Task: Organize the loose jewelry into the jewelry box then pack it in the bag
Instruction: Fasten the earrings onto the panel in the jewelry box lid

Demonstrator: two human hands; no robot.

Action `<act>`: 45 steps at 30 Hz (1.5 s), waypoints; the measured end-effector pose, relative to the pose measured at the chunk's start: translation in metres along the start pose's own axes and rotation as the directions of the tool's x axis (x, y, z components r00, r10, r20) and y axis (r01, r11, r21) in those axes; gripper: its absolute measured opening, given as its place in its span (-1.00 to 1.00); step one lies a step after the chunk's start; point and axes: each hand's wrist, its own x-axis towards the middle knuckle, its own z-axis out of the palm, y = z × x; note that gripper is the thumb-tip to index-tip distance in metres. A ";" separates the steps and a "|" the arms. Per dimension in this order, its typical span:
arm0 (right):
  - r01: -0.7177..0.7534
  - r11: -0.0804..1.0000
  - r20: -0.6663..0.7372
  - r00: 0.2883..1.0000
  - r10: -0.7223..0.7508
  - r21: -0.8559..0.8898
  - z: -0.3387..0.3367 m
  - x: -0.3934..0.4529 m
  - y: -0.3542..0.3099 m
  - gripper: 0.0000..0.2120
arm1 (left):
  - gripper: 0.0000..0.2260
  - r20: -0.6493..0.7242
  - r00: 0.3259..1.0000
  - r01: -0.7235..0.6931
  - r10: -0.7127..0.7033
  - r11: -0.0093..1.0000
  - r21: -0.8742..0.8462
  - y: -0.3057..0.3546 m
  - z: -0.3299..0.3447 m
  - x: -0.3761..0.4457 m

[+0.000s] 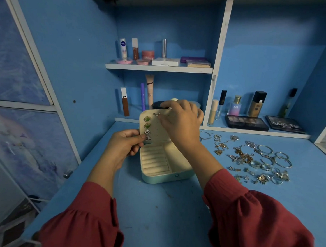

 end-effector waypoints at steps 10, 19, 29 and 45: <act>0.004 0.987 0.102 0.995 -0.021 0.163 -0.013 0.004 0.004 -0.80 | -0.77 0.089 0.994 0.093 -0.063 0.919 -0.384 0.030 0.005 -0.024; 0.080 0.941 0.153 0.979 -0.136 0.329 -0.026 -0.005 0.015 -0.87 | -0.78 0.259 0.953 0.283 -0.157 0.765 -0.579 0.035 0.016 -0.029; 0.211 0.901 0.124 0.953 -0.276 0.380 -0.028 -0.019 0.025 -0.90 | -0.29 0.446 0.883 0.445 -0.142 0.554 -0.704 0.031 0.009 -0.027; 0.326 0.918 0.187 0.910 -0.369 0.227 -0.042 -0.058 0.037 -0.94 | -0.80 0.323 0.894 0.385 -0.310 0.901 -0.200 0.029 0.024 -0.045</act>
